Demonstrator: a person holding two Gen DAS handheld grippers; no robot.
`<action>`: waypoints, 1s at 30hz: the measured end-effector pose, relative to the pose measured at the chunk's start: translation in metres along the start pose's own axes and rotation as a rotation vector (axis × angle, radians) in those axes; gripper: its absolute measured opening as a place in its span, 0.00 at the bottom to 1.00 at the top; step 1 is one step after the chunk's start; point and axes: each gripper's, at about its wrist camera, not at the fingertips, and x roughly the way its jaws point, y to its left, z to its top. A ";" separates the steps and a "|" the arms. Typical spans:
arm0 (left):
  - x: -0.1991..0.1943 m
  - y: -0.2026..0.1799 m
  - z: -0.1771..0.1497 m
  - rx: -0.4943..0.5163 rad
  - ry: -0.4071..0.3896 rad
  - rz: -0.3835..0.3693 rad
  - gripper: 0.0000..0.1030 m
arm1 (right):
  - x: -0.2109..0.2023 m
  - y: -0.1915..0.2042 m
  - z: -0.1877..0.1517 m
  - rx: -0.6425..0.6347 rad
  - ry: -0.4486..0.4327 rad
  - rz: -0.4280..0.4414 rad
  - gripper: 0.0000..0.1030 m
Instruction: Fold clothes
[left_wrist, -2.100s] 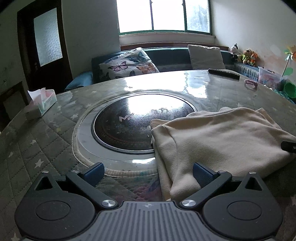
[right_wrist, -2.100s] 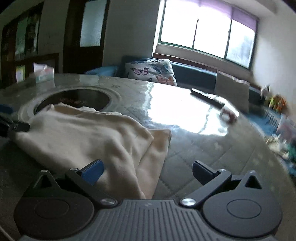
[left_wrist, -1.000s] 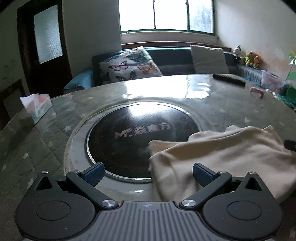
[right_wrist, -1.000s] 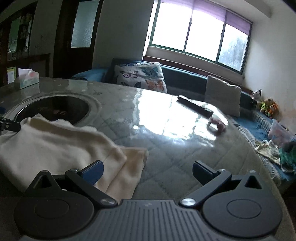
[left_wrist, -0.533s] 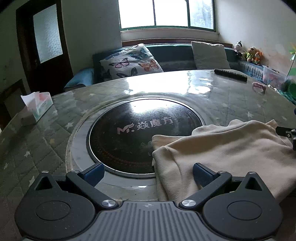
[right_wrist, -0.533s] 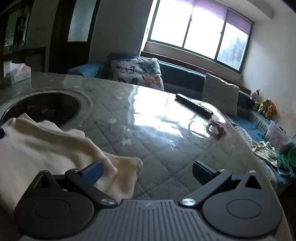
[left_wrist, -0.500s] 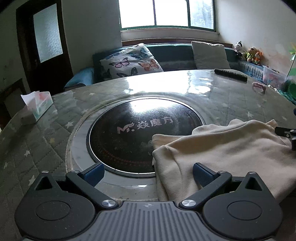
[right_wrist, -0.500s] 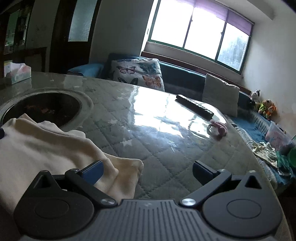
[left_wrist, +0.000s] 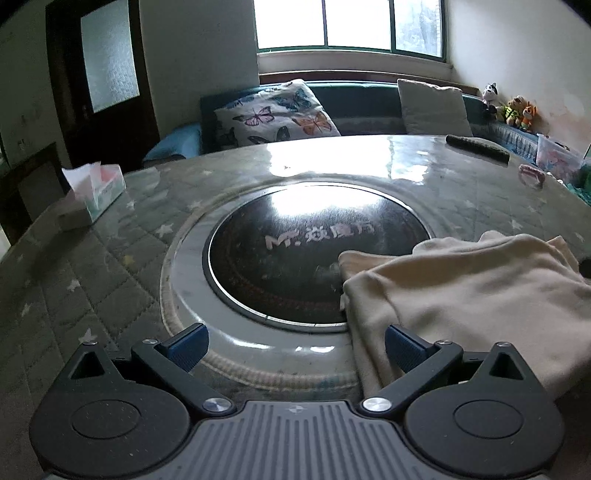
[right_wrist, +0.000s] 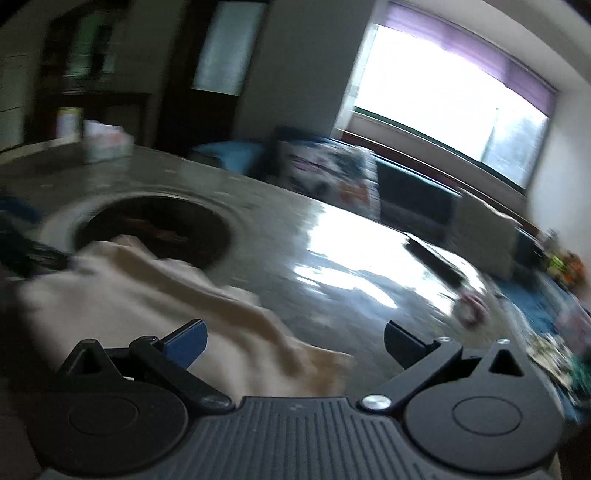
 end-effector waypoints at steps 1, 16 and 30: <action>-0.001 0.003 0.000 -0.010 0.000 0.003 1.00 | -0.004 0.007 0.003 -0.020 -0.009 0.031 1.00; -0.023 0.054 0.002 -0.241 0.012 -0.086 0.78 | -0.004 0.125 0.027 -0.352 -0.016 0.354 0.69; -0.015 0.058 -0.005 -0.482 0.108 -0.338 0.78 | 0.001 0.157 0.028 -0.426 -0.029 0.372 0.12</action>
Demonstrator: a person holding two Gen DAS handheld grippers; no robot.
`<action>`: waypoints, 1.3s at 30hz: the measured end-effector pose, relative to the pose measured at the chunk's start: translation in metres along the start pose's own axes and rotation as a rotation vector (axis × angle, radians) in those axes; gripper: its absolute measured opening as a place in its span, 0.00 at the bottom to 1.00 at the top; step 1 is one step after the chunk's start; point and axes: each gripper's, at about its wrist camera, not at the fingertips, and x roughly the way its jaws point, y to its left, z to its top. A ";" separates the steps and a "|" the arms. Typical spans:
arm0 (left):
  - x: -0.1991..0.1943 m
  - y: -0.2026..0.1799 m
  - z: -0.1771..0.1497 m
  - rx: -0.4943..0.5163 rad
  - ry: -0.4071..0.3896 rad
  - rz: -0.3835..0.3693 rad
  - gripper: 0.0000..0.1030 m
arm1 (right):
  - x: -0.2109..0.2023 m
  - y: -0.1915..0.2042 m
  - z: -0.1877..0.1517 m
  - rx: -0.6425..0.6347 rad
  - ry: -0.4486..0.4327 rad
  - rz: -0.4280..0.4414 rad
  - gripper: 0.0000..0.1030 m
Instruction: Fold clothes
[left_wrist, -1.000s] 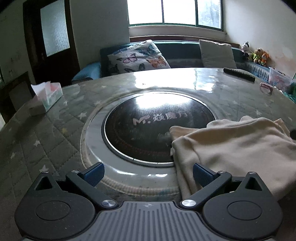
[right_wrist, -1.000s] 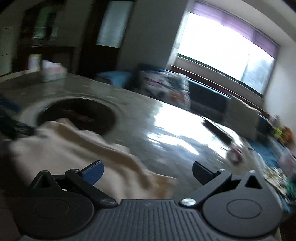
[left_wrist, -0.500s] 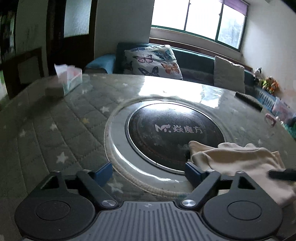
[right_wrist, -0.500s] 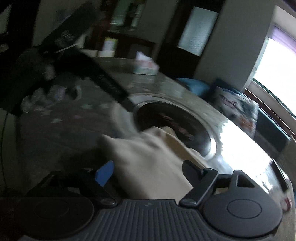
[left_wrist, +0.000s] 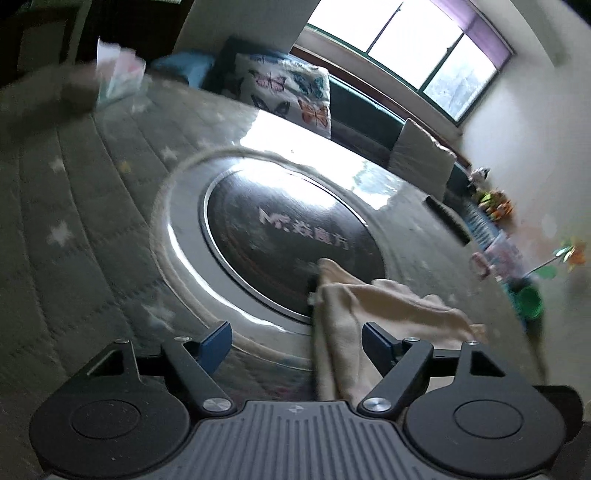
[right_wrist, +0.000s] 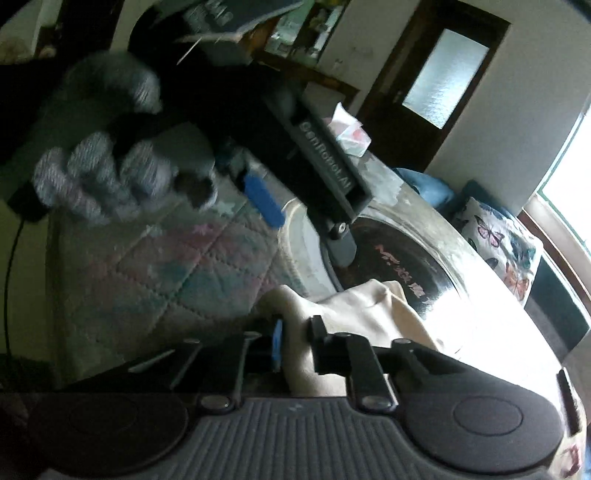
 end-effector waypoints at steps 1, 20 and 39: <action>0.002 0.000 0.000 -0.024 0.009 -0.016 0.78 | -0.004 -0.004 0.000 0.020 -0.010 0.001 0.10; 0.045 -0.010 -0.010 -0.265 0.139 -0.200 0.30 | -0.049 -0.024 -0.017 0.177 -0.106 0.030 0.08; 0.041 -0.013 -0.010 -0.211 0.131 -0.147 0.21 | -0.049 -0.137 -0.118 0.617 0.053 -0.205 0.12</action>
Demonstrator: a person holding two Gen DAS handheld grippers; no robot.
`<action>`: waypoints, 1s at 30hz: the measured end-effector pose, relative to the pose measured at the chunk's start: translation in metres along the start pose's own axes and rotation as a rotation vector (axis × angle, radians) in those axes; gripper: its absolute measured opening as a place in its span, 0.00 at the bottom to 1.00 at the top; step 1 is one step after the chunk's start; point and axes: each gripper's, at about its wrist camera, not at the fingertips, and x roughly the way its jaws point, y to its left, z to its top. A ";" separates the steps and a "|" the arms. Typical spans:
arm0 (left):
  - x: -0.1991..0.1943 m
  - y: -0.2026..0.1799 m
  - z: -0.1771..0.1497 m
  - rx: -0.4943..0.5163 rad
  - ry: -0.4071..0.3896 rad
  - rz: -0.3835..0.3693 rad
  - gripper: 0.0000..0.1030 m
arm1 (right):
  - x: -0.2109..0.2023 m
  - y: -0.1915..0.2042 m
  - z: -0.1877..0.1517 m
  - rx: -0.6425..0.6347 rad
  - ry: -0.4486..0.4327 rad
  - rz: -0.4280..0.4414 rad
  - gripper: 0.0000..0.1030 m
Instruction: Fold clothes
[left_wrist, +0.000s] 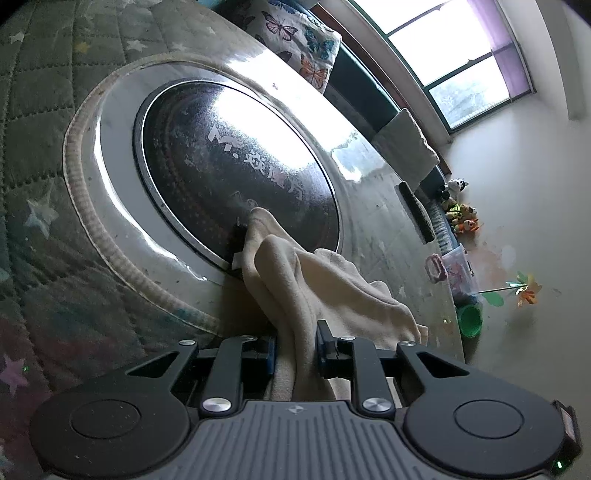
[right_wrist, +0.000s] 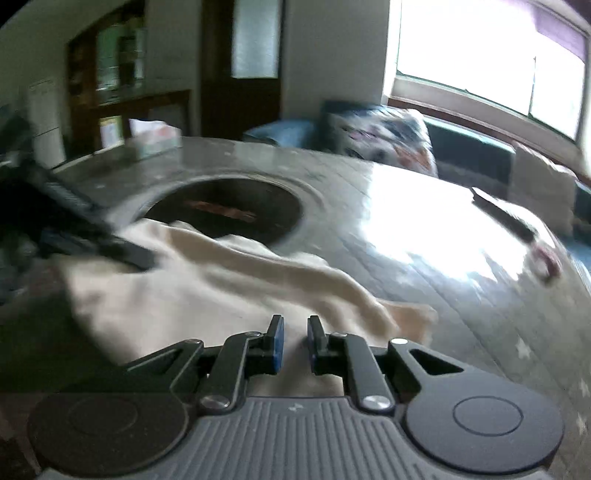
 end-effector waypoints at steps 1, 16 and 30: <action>0.000 -0.001 0.000 0.003 0.000 0.003 0.21 | -0.001 -0.005 -0.001 0.024 -0.003 0.001 0.14; 0.004 -0.010 -0.001 0.058 -0.006 0.048 0.22 | 0.011 -0.062 -0.006 0.245 -0.005 -0.077 0.53; 0.003 -0.047 0.008 0.184 -0.042 0.049 0.18 | 0.008 -0.066 -0.009 0.325 -0.049 -0.016 0.10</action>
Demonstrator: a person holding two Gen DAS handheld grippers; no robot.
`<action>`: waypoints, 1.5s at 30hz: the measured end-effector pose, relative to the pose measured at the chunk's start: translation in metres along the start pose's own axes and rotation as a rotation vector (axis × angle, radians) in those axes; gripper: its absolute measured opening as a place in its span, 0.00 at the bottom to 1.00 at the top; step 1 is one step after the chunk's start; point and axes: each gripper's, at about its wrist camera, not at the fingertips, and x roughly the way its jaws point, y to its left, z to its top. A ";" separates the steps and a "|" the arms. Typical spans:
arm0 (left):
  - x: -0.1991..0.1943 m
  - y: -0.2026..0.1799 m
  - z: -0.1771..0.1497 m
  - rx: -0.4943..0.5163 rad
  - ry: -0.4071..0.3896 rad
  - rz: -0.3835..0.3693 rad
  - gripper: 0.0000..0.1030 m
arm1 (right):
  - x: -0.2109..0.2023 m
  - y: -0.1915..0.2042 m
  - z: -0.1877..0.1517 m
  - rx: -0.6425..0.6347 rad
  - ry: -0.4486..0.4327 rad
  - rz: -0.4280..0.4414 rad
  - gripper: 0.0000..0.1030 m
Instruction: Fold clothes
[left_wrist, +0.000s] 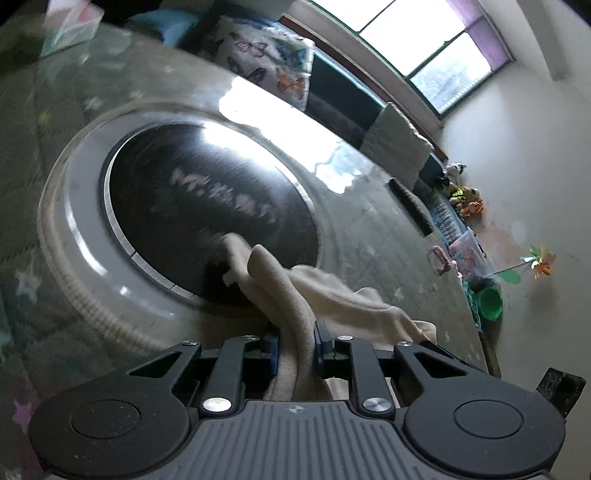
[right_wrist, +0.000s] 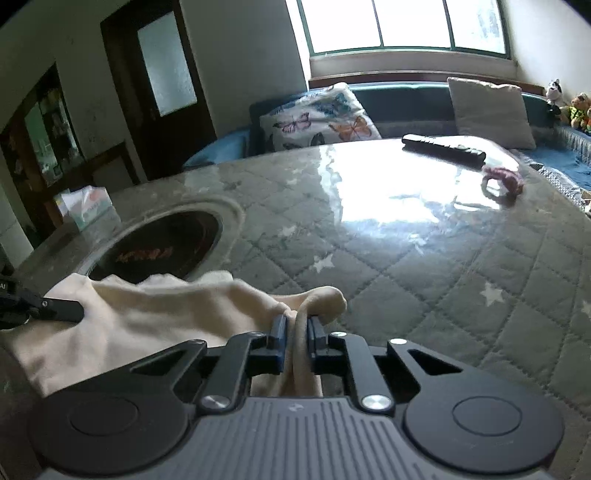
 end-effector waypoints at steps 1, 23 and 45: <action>0.000 -0.005 0.002 0.015 -0.003 -0.003 0.17 | -0.004 -0.001 0.001 0.006 -0.013 -0.001 0.10; 0.111 -0.162 0.036 0.289 0.062 -0.092 0.16 | -0.060 -0.109 0.065 0.018 -0.157 -0.271 0.09; 0.168 -0.182 0.035 0.481 0.020 0.097 0.41 | -0.007 -0.149 0.057 0.052 -0.061 -0.307 0.12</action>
